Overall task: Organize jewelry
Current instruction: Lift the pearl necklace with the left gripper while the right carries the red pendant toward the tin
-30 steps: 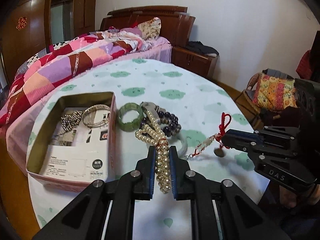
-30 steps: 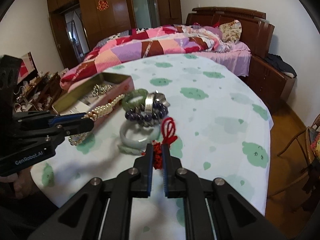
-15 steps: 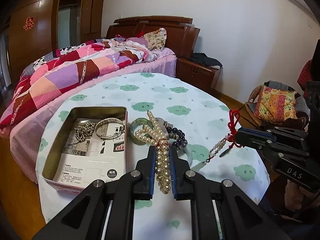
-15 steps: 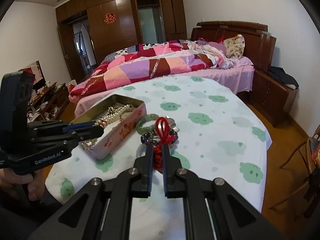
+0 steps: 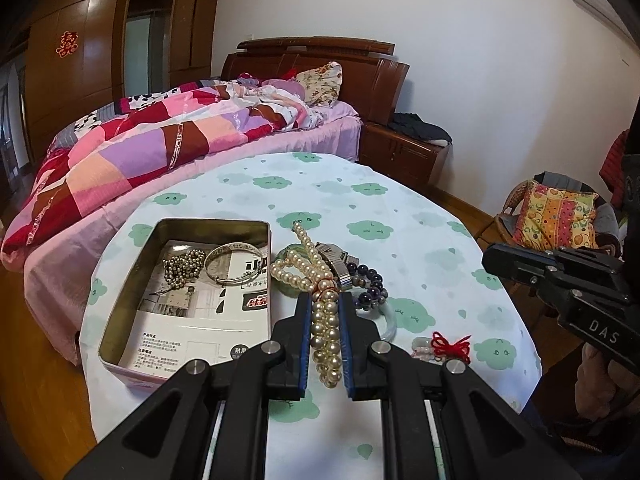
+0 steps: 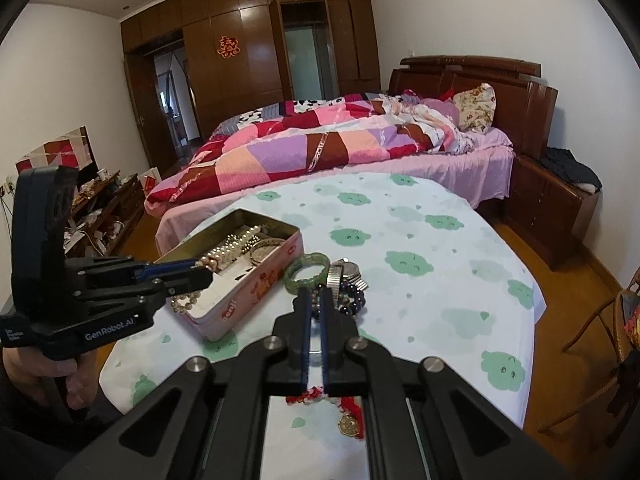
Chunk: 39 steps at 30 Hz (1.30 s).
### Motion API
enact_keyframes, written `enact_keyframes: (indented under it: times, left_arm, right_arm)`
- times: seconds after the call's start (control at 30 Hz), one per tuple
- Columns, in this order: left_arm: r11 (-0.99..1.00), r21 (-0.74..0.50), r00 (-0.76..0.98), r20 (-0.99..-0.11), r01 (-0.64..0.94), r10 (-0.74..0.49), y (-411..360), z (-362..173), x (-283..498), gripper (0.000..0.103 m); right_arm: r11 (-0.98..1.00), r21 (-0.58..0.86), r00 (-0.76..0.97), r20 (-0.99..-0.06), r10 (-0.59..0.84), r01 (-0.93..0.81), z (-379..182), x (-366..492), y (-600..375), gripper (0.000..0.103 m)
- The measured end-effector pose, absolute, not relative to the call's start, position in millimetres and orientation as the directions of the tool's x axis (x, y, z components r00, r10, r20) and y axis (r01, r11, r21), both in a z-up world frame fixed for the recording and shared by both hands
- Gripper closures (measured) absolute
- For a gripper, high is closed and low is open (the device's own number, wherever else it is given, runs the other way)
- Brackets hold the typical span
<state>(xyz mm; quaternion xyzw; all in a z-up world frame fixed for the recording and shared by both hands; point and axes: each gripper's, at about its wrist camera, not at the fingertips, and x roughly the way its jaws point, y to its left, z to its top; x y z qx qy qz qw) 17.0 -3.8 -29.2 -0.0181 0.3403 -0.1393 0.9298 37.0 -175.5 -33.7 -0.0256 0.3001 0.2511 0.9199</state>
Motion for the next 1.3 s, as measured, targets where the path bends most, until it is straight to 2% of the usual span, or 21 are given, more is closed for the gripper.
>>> enact_keyframes:
  times: [0.1,0.13,0.17,0.23,0.27,0.43,0.5,0.53,0.57,0.6,0.63,0.77,1.03,1.3]
  left_arm:
    - [0.96,-0.129,0.728,-0.63,0.247,-0.272,-4,-30,18,0.091]
    - [0.961,-0.13,0.727,-0.631,0.246,-0.272,-4,-31,18,0.091]
    - [0.96,-0.132,0.724,-0.634,0.245,-0.272,-4,-32,19,0.091]
    - [0.961,-0.133,0.72,-0.639,0.244,-0.271,-4,-34,20,0.091]
    - [0.96,-0.136,0.716,-0.643,0.243,-0.272,-5,-36,21,0.091]
    - [0.959,-0.152,0.698,-0.659,0.238,-0.278,-3,-43,25,0.091]
    - [0.96,-0.154,0.694,-0.665,0.235,-0.276,-3,-46,26,0.091]
    - [0.96,-0.156,0.691,-0.667,0.234,-0.277,-3,-47,26,0.091]
    - [0.96,-0.158,0.69,-0.669,0.233,-0.278,-3,-48,27,0.091]
    - [0.96,-0.159,0.689,-0.67,0.232,-0.277,-2,-48,27,0.091]
    - [0.96,-0.159,0.689,-0.67,0.231,-0.277,-2,-48,27,0.091]
    - [0.961,-0.156,0.701,-0.659,0.226,-0.272,2,-42,26,0.091]
    - [0.973,-0.141,0.746,-0.624,0.185,-0.232,28,-21,34,0.091]
    - [0.982,-0.111,0.777,-0.6,0.153,-0.189,54,-9,48,0.091]
  right_arm:
    - [0.867,0.076,0.65,-0.629,0.425,-0.493,-47,41,-172,0.097]
    - [0.865,0.062,0.636,-0.652,0.413,-0.498,-54,42,-170,0.091]
    - [0.864,0.061,0.618,-0.673,0.405,-0.5,-62,43,-170,0.072]
    - [0.864,0.069,0.588,-0.706,0.395,-0.499,-76,44,-171,0.042]
    - [0.867,0.058,0.586,-0.715,0.382,-0.494,-82,44,-171,0.041]
    - [0.873,0.025,0.547,-0.77,0.327,-0.487,-107,50,-169,0.045]
    - [0.875,0.011,0.539,-0.784,0.308,-0.484,-115,51,-169,0.05]
    - [0.876,0.01,0.529,-0.794,0.3,-0.482,-119,52,-170,0.059]
    - [0.877,0.007,0.521,-0.802,0.291,-0.48,-123,52,-169,0.078]
    - [0.877,-0.003,0.514,-0.811,0.279,-0.48,-127,53,-170,0.091]
    - [0.877,-0.01,0.517,-0.811,0.275,-0.481,-127,51,-170,0.095]
    - [0.88,0.002,0.562,-0.769,0.304,-0.474,-107,46,-176,0.096]
    - [0.864,0.018,0.669,-0.625,0.403,-0.503,-23,46,-170,0.097]
    - [0.811,0.051,0.648,-0.572,0.502,-0.583,14,62,-136,0.097]
